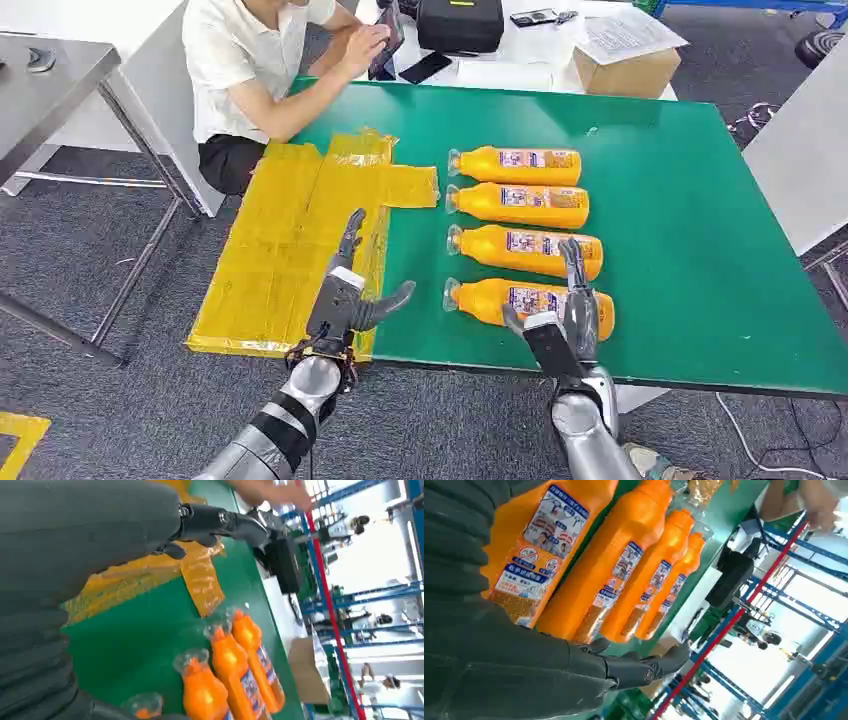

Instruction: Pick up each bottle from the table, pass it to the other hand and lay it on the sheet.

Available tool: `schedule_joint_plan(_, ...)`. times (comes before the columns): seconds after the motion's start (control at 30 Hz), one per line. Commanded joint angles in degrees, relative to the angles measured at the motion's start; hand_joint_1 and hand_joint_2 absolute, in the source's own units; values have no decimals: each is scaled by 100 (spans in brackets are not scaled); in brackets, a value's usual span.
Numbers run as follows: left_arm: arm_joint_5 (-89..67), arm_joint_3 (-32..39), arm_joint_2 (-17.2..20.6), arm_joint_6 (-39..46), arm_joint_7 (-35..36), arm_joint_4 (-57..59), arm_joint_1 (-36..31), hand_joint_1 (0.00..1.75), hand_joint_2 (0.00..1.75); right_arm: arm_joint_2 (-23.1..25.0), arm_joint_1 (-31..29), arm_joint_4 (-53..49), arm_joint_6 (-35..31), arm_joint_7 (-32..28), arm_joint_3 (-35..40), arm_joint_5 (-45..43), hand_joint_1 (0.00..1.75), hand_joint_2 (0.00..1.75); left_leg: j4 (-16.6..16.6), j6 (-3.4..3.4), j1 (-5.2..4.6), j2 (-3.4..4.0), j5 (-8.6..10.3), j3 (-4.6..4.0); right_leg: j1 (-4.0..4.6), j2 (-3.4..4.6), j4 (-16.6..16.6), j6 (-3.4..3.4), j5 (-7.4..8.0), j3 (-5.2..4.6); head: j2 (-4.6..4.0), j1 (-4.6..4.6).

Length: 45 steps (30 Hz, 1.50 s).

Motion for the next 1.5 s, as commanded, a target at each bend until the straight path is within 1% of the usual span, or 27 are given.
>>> schedule_joint_plan(0.03,253,211,138,-177,10,696,-813,0,175,135,-749,671,222,-102,-214,-311,0,175,8,-13,6,18,-3,9,6,21,8,-14,3,3,0,-2)
schedule_joint_plan(0.23,277,240,99,-159,-43,806,-836,0,175,138,-749,721,218,-142,-216,-335,0,175,-3,-9,5,9,-3,26,4,11,0,-12,-4,21,0,-2)
schedule_joint_plan(0.33,303,264,53,-229,-53,967,-1081,0,175,95,-972,918,152,-151,-71,-126,0,175,1,-7,4,12,-2,16,4,13,4,-9,-2,11,0,-2)
schedule_joint_plan(0.37,269,213,28,-282,40,972,-1066,0,175,19,-992,982,41,-104,73,144,0,175,2,-10,5,13,-6,26,5,15,6,-14,-6,20,0,-2)
schedule_joint_plan(0.4,289,191,-3,-359,72,942,-994,0,175,-48,-966,1013,-43,-68,166,338,0,175,2,-8,4,7,-1,16,3,9,5,-10,-3,13,0,-2)
schedule_joint_plan(0.47,344,124,-56,-463,137,826,-743,0,175,-226,-813,980,-33,0,345,616,0,175,-5,-7,4,5,-1,23,4,6,-2,-9,-2,21,0,-4)
schedule_joint_plan(0.53,336,18,-58,-419,120,707,-553,0,175,-390,-601,799,138,103,459,725,0,175,-8,-6,5,-3,0,25,4,-1,-7,-8,-3,26,0,-2)
schedule_joint_plan(0.57,324,-38,-57,-377,115,664,-489,0,175,-502,-474,667,368,204,552,791,0,175,-13,-9,6,-6,-3,41,5,-4,-14,-11,-8,43,0,-2)
schedule_joint_plan(0.6,318,-65,-60,-360,119,650,-471,0,175,-565,-402,600,461,276,605,868,0,175,-10,-5,4,-8,0,26,3,-6,-10,-7,-5,28,0,-2)
schedule_joint_plan(0.67,309,-96,-77,-377,137,607,-482,0,175,-825,-238,400,737,441,843,1205,0,175,-12,-10,5,-13,-7,42,5,-10,-13,-12,-13,45,0,-2)
schedule_joint_plan(0.73,249,-122,-104,-382,198,586,-525,0,175,-1060,-146,274,723,624,1003,1660,0,175,-4,-4,3,-17,1,14,3,-16,-5,-6,-7,18,0,-2)
schedule_joint_plan(0.77,213,-123,-131,-383,235,584,-556,0,175,-1188,-127,224,639,668,1079,1922,0,175,-4,-9,3,-27,-7,32,3,-23,-3,-11,-18,38,0,-2)
schedule_joint_plan(0.8,195,-128,-149,-409,262,585,-578,0,175,-1285,-140,193,593,734,1140,2126,0,175,0,-4,3,-19,0,8,3,-17,-2,-6,-7,13,0,-2)
schedule_joint_plan(0.83,169,-135,-167,-423,282,589,-601,0,175,-1378,-169,171,527,795,1205,2347,0,175,3,-6,2,-25,-4,15,2,-21,1,-9,-12,20,0,-2)
schedule_joint_plan(0.93,117,-139,-215,-490,333,547,-610,0,175,-1583,-241,-2,801,916,1324,2488,0,175,5,-7,-1,-12,-6,13,0,-6,4,-10,-9,15,0,-2)
schedule_joint_plan(0.97,71,-154,-220,-494,342,521,-607,0,175,-1647,-246,-94,911,945,1380,2522,0,175,8,-15,2,-10,-17,36,2,-2,6,-19,-19,38,0,-2)
schedule_joint_plan(1.0,46,-143,-230,-509,367,506,-602,0,175,-1701,-251,-139,956,1027,1434,2617,0,175,6,-6,-2,-15,-4,7,-1,-9,6,-8,-8,10,0,-4)
schedule_joint_plan(1.1,-12,-115,-247,-503,398,503,-602,0,175,-1859,-300,-95,747,1309,1587,3120,0,175,3,-3,-3,-10,0,3,-1,-6,2,-6,-4,3,0,-4)
schedule_joint_plan(1.23,-12,-114,-244,-506,398,503,-603,0,175,-1871,-297,-87,749,1309,1583,3119,0,175,3,-10,0,-4,-11,23,1,2,4,-13,-12,22,0,-4)
schedule_joint_plan(1.27,-26,-95,-238,-495,398,500,-595,0,175,-1883,-318,-52,620,1403,1609,3251,0,175,2,-5,0,-7,-3,9,1,-2,-1,-8,-5,10,0,-2)
schedule_joint_plan(1.3,-55,-75,-240,-493,399,493,-586,0,175,-1954,-368,-5,342,1598,1716,3649,0,175,1,-10,1,-5,-10,25,2,1,0,-13,-11,25,0,-4)
schedule_joint_plan(1.33,-62,-63,-236,-467,400,496,-580,0,175,-1962,-374,-1,253,1665,1687,3710,0,175,0,-5,-1,-3,-4,11,1,2,-1,-8,-4,11,0,-2)
schedule_joint_plan(1.37,-93,-50,-233,-443,398,482,-567,0,175,-1996,-402,14,77,1795,1711,3974,0,175,4,-9,2,0,-10,20,3,6,1,-13,-9,19,0,-4)
schedule_joint_plan(1.4,-103,-48,-228,-442,394,469,-556,0,175,-2004,-412,21,55,1820,1734,4024,0,175,1,-5,-2,-2,-4,11,-1,3,1,-8,-4,10,0,-2)
schedule_joint_plan(1.43,-103,-48,-228,-442,394,469,-556,0,175,-2004,-412,21,55,1820,1734,4024,0,175,2,-10,-1,0,-9,23,0,5,3,-12,-9,20,0,-4)
schedule_joint_plan(1.47,-123,-35,-220,-436,394,435,-530,0,175,-1997,-411,4,61,1851,1715,4023,0,175,3,-6,-1,-1,-3,8,1,4,2,-8,-3,7,0,-4)
schedule_joint_plan(1.5,-159,-20,-222,-429,408,404,-503,0,175,-1967,-388,-24,97,1894,1683,3992,0,175,4,-10,0,3,-9,21,2,9,4,-13,-7,17,0,-4)
